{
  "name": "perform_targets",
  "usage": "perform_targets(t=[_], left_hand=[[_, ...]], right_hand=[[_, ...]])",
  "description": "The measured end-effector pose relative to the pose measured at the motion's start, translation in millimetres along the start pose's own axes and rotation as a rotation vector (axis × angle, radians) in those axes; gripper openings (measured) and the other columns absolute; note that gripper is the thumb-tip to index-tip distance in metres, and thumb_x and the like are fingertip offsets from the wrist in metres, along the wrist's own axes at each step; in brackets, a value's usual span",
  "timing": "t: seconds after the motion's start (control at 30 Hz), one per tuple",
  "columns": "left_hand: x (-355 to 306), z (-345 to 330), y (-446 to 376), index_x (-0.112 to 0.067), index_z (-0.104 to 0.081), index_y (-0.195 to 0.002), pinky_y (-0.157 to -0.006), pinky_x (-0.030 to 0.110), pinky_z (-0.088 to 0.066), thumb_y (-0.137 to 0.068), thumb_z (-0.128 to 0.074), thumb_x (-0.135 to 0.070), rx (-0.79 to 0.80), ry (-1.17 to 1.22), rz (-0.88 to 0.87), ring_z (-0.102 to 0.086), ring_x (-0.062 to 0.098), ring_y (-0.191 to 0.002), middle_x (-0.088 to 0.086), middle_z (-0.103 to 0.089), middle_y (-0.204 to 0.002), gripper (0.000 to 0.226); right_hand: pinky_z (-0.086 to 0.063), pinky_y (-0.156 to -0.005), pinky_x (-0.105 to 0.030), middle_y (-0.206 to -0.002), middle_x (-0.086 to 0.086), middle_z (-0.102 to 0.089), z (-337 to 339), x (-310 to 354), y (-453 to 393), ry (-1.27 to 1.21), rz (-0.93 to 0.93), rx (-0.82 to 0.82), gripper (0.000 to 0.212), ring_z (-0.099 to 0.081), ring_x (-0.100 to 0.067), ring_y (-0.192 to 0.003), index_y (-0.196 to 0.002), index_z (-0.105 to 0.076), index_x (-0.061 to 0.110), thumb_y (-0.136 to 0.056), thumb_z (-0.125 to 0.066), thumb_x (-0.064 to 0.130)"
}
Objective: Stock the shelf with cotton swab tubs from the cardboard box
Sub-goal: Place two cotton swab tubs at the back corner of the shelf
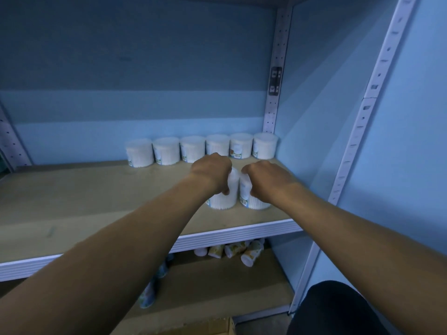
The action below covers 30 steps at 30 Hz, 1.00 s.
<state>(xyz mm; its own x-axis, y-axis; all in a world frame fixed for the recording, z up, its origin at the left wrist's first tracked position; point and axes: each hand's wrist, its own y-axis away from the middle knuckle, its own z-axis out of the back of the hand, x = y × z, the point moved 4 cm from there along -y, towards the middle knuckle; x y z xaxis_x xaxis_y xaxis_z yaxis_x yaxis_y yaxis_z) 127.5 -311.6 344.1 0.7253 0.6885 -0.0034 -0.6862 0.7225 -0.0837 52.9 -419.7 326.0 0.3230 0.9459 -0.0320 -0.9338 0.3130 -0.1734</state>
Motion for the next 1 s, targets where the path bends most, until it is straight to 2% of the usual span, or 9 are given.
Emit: perform_targets(t=[0.13,0.3,0.43,0.57,0.67,0.77,0.83,0.9,1.0], left_hand=[[-19,-4,-25,-0.013,-0.062,-0.116,-0.074,0.034,-0.047,-0.076,-0.081,-0.037,-0.018,0.010,-0.034,-0.062,0.029,-0.106,0.009,-0.063,-0.115,0.051],[-31,-11,-56,-0.018,-0.057,-0.088,-0.071,0.030,-0.043,-0.077,-0.079,-0.042,-0.039,0.030,-0.034,-0.059,0.026,-0.098,0.004,-0.060,-0.103,0.034],[-36,-17,-81,-0.018,-0.061,-0.101,-0.076,0.030,-0.043,-0.077,-0.078,-0.046,-0.041,0.057,-0.027,-0.058,0.027,-0.106,0.005,-0.061,-0.114,0.041],[-39,-21,-103,-0.019,-0.058,-0.095,-0.072,0.030,-0.043,-0.077,-0.077,-0.050,-0.061,0.067,-0.021,-0.059,0.026,-0.102,0.006,-0.064,-0.110,0.040],[-38,-26,-118,-0.025,-0.064,-0.122,-0.083,0.031,-0.045,-0.076,-0.076,-0.053,-0.106,0.085,-0.015,-0.059,0.025,-0.112,0.004,-0.064,-0.119,0.055],[-37,-32,-132,-0.027,-0.065,-0.124,-0.087,0.031,-0.045,-0.075,-0.076,-0.054,-0.142,0.095,-0.039,-0.059,0.026,-0.113,0.003,-0.064,-0.122,0.057],[-36,-35,-143,-0.025,-0.068,-0.118,-0.084,0.031,-0.045,-0.075,-0.076,-0.053,-0.155,0.092,-0.060,-0.060,0.026,-0.109,0.003,-0.066,-0.117,0.052],[-36,-37,-153,-0.021,-0.067,-0.096,-0.076,0.028,-0.042,-0.075,-0.077,-0.052,-0.165,0.088,-0.061,-0.060,0.025,-0.099,0.002,-0.065,-0.101,0.039],[-36,-37,-166,-0.024,-0.049,-0.072,-0.072,0.028,-0.037,-0.072,-0.079,-0.052,-0.190,0.083,-0.048,-0.052,0.023,-0.084,-0.001,-0.053,-0.084,0.040]], right_hand=[[-0.049,-0.081,-0.038,-0.123,-0.012,-0.060,-3,-28,-10,0.010,-0.042,0.008,0.039,-0.061,-0.035,-0.112,-0.124,-0.062,0.021,-0.087,-0.061,0.009],[-0.051,-0.088,-0.040,-0.131,-0.009,-0.056,-10,-60,-29,-0.011,-0.085,0.026,0.048,-0.059,-0.034,-0.117,-0.134,-0.057,0.024,-0.089,-0.064,0.010],[-0.052,-0.086,-0.039,-0.128,-0.008,-0.058,-15,-79,-48,-0.031,-0.098,0.027,0.049,-0.061,-0.031,-0.112,-0.134,-0.057,0.027,-0.088,-0.062,0.011],[-0.048,-0.078,-0.033,-0.126,-0.008,-0.058,-20,-91,-65,-0.017,-0.105,0.049,0.047,-0.061,-0.029,-0.109,-0.132,-0.057,0.026,-0.087,-0.063,0.013],[-0.042,-0.076,-0.029,-0.127,-0.008,-0.058,-21,-101,-76,-0.029,-0.118,0.067,0.045,-0.059,-0.029,-0.111,-0.132,-0.058,0.026,-0.089,-0.063,0.014],[-0.041,-0.077,-0.028,-0.133,-0.008,-0.056,-24,-109,-87,-0.030,-0.121,0.057,0.048,-0.058,-0.029,-0.117,-0.139,-0.054,0.027,-0.092,-0.060,0.015],[-0.043,-0.078,-0.029,-0.134,-0.009,-0.056,-26,-111,-93,-0.042,-0.132,0.067,0.048,-0.058,-0.030,-0.117,-0.138,-0.055,0.024,-0.092,-0.063,0.015],[-0.045,-0.081,-0.031,-0.133,-0.012,-0.057,-27,-113,-99,-0.061,-0.145,0.084,0.048,-0.058,-0.032,-0.116,-0.136,-0.060,0.021,-0.089,-0.068,0.015],[-0.047,-0.085,-0.033,-0.131,-0.013,-0.058,-27,-116,-107,-0.081,-0.132,0.059,0.045,-0.059,-0.033,-0.115,-0.132,-0.063,0.019,-0.088,-0.070,0.016]])
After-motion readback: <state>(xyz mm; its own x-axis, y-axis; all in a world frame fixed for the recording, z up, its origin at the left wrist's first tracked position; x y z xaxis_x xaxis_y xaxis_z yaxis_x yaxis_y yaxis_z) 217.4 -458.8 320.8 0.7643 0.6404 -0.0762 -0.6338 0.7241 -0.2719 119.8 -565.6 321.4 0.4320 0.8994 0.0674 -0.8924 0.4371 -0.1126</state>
